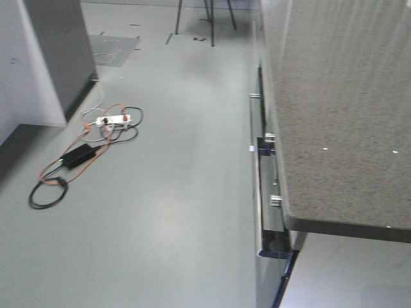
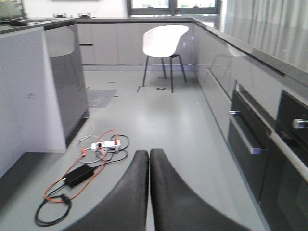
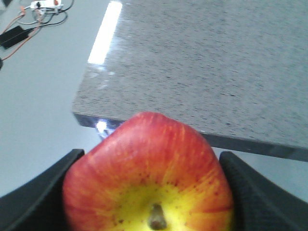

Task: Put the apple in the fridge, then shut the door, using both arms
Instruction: 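Drive the base away from the counter holding the apple in the right gripper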

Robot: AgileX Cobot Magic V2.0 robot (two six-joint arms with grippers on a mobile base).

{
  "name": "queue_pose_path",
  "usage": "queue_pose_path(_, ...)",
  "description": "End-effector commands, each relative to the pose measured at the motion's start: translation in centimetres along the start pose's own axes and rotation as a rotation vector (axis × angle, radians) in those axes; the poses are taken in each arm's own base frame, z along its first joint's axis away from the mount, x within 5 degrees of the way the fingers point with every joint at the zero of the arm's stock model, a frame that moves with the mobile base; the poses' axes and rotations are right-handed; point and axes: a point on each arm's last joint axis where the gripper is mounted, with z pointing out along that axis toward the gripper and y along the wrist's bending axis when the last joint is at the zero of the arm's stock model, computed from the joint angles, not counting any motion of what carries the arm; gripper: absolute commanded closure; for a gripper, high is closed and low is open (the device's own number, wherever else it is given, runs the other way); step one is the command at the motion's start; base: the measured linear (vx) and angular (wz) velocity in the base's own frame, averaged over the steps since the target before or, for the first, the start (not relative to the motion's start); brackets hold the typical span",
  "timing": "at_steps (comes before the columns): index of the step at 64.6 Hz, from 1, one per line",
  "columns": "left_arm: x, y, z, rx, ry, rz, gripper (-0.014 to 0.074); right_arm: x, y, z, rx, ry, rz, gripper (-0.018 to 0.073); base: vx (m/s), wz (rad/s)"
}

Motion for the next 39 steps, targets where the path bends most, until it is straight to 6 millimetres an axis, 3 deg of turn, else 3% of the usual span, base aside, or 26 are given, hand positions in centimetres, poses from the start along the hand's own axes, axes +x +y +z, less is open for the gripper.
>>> queue_pose_path(1, -0.10, -0.12, -0.01, 0.021, -0.070, -0.003, 0.0601, -1.31, -0.01, -0.60, 0.005, -0.097, -0.002, 0.0543, -0.08, 0.41)
queue_pose_path(39, -0.10, -0.12, -0.01, 0.021, -0.070, -0.003, 0.0601, -1.31, -0.01, -0.60, 0.005, -0.097, -0.002, 0.0543, -0.08, 0.37)
